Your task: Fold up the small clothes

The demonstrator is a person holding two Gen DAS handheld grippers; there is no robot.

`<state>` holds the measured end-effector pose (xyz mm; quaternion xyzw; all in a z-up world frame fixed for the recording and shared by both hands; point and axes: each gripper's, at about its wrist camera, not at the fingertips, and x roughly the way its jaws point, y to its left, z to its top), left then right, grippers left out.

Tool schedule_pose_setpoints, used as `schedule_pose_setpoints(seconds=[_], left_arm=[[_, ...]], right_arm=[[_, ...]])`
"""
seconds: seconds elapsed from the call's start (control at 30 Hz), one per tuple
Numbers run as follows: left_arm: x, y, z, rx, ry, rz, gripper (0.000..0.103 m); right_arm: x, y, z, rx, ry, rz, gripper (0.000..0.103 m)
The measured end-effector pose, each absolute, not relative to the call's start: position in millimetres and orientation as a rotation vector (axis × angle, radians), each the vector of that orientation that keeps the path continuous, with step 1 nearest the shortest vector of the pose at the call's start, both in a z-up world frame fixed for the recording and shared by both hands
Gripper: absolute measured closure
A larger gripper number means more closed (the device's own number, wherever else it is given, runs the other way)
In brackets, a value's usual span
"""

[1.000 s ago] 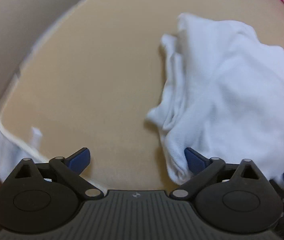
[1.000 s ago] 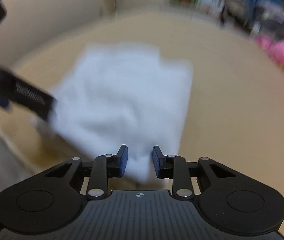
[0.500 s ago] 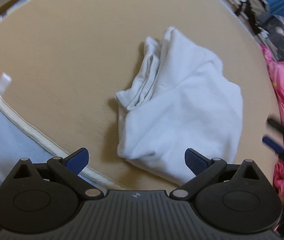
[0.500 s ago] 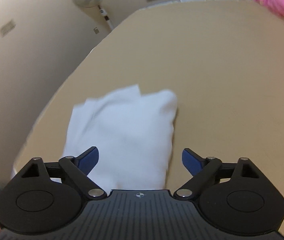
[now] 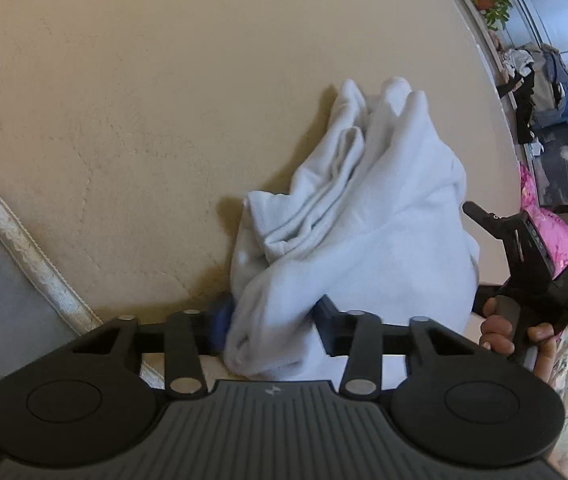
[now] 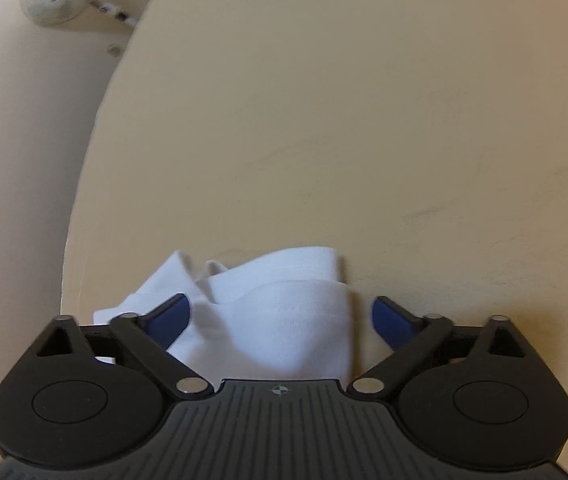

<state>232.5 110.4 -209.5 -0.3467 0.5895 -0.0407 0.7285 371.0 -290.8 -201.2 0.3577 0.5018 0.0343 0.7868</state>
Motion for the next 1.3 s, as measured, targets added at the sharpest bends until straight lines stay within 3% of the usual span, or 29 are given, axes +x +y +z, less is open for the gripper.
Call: schedule_pose_setpoints(seconds=[0.07, 0.1, 0.13, 0.33, 0.5, 0.6, 0.77, 0.83, 0.87, 0.97, 1.03, 1.17, 1.3], left_arm=[[233.5, 108.4, -208.5, -0.758, 1.298, -0.090, 0.072], [235.8, 105.1, -207.5, -0.743, 1.299, -0.087, 0.075], [237.7, 102.2, -205.4, -0.723, 1.297, -0.090, 0.077], [269.5, 88.1, -189.9, -0.582, 1.324, -0.206, 0.080], [359.1, 44.2, -167.8, -0.365, 1.355, -0.295, 0.083], [420.1, -40.4, -142.9, -0.098, 1.366, -0.442, 0.083], [440.7, -162.4, -134.7, 0.335, 1.284, -0.452, 0.085], [446.6, -171.3, -141.6, 0.376, 1.298, -0.390, 0.085], [450.2, -169.6, -143.3, 0.374, 1.300, -0.364, 0.084], [454.3, -143.2, -134.8, 0.280, 1.263, -0.331, 0.068], [450.3, -121.2, -127.1, 0.256, 1.203, -0.271, 0.037], [432.6, -89.4, -127.0, 0.253, 1.167, -0.207, 0.031], [376.8, -46.4, -136.9, 0.026, 1.258, -0.361, 0.023]], right_arm=[[370.9, -277.8, -197.1, 0.731, 1.081, 0.195, 0.054], [370.9, -270.1, -197.9, 0.715, 1.121, 0.230, 0.070], [368.2, -263.3, -195.8, 0.672, 1.130, 0.221, 0.077], [337.8, -245.2, -148.5, 0.559, 0.995, 0.098, 0.086], [279.1, -272.2, -123.0, 0.739, 0.891, -0.098, 0.087], [207.9, -316.8, -134.7, 1.006, 0.808, -0.323, 0.087], [80.3, -331.2, -189.9, 1.352, 0.693, -0.596, 0.083], [66.0, -323.9, -199.4, 1.230, 0.707, -0.605, 0.058], [63.1, -322.5, -197.6, 1.144, 0.692, -0.600, 0.053], [54.2, -334.1, -184.8, 1.005, 0.655, -0.599, 0.036], [49.5, -344.1, -177.4, 0.977, 0.629, -0.537, 0.031], [61.2, -364.3, -178.7, 0.951, 0.682, -0.390, 0.021], [69.3, -374.3, -198.6, 1.051, 0.851, -0.265, 0.017]])
